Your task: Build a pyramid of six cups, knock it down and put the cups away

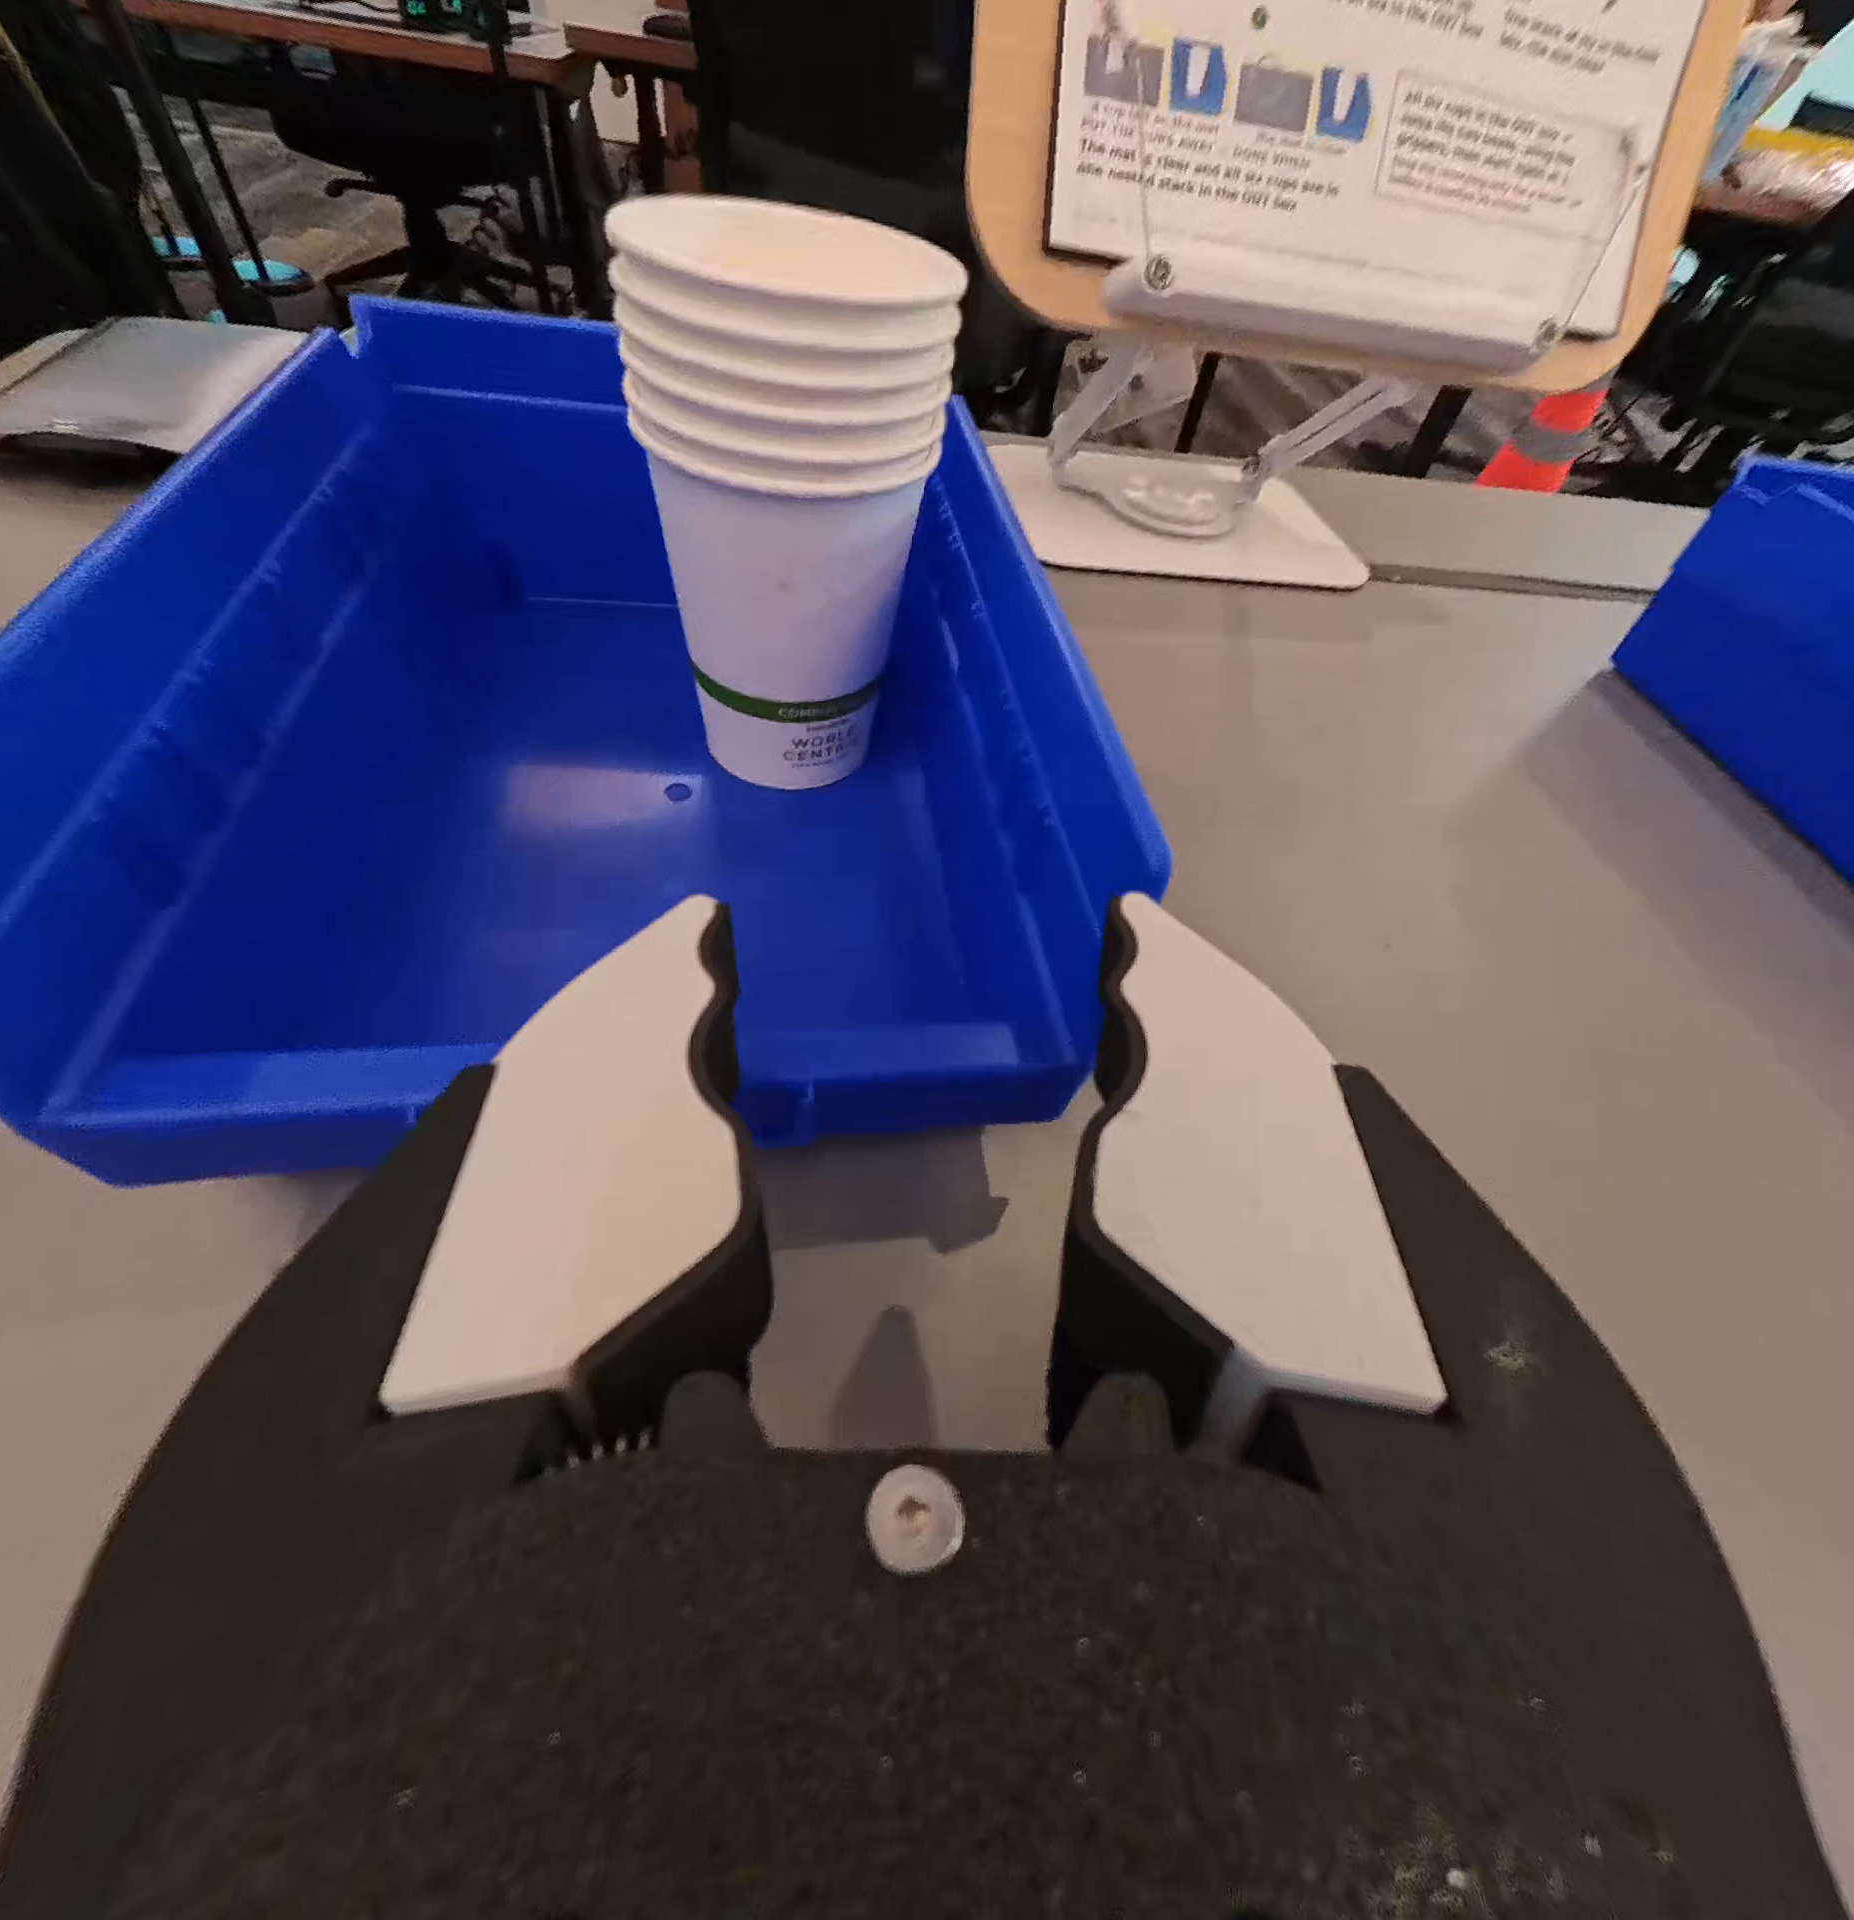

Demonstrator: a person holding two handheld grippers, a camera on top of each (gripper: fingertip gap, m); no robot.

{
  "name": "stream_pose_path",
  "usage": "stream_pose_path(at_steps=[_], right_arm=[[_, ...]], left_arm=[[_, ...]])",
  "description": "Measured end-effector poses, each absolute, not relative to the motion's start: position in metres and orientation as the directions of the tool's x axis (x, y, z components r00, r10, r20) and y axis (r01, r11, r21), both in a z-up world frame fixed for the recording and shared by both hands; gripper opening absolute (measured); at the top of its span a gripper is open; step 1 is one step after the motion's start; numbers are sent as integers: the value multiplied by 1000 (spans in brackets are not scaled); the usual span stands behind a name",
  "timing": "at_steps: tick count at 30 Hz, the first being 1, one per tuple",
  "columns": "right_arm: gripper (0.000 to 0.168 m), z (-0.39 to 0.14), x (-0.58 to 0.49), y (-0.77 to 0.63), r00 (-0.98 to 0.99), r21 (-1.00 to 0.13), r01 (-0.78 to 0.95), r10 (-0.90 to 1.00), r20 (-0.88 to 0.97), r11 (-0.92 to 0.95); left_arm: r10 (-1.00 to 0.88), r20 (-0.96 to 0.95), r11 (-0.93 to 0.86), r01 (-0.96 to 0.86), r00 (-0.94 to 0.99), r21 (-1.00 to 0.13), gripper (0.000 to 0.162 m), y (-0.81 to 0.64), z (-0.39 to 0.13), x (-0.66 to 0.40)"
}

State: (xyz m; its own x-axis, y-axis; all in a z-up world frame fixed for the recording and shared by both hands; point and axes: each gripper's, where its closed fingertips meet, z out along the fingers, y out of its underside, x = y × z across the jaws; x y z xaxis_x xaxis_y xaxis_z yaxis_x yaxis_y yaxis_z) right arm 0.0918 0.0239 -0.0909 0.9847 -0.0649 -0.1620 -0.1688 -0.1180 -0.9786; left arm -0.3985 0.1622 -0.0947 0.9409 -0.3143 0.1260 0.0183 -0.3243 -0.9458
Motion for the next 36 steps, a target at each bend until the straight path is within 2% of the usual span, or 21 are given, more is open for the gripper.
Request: stream_pose_path(at_steps=[3,8,19,24,26,28,30,33,36], right_arm=[[71,-104,105,20,990,-975,-106,-108,-86,-195],[70,-105,107,18,986,-968,-137,-119,-114,-210],[62,-105,91,26,996,-971,-50,-86,-31,-234],[62,-107,82,27,995,-967,-93,-60,-81,-238],[61,-105,76,28,994,-968,-112,-44,-105,-227],[59,-108,70,30,995,-967,-101,-22,-99,-234],[59,-111,65,32,997,-966,-73,-6,-74,-247],[59,-111,55,37,997,-966,-60,27,-69,-250],[56,-108,41,45,995,-970,-43,82,-64,-238]], left_arm=[[-315,93,-297,-5,944,-955,66,167,-92,-397],[-335,24,-287,-78,942,-955,65,170,-96,-390],[-315,98,-344,-17,944,-939,65,152,-100,-410],[-338,125,-371,-11,933,-928,64,146,-105,-405],[-365,89,-379,-60,927,-924,61,146,-111,-398],[-410,72,-416,-117,909,-902,48,143,-121,-389],[-454,101,-424,-116,885,-898,52,141,-121,-379],[-538,163,-392,-74,827,-917,50,133,-98,-368],[-680,174,-375,-134,712,-917,44,128,-63,-362]])
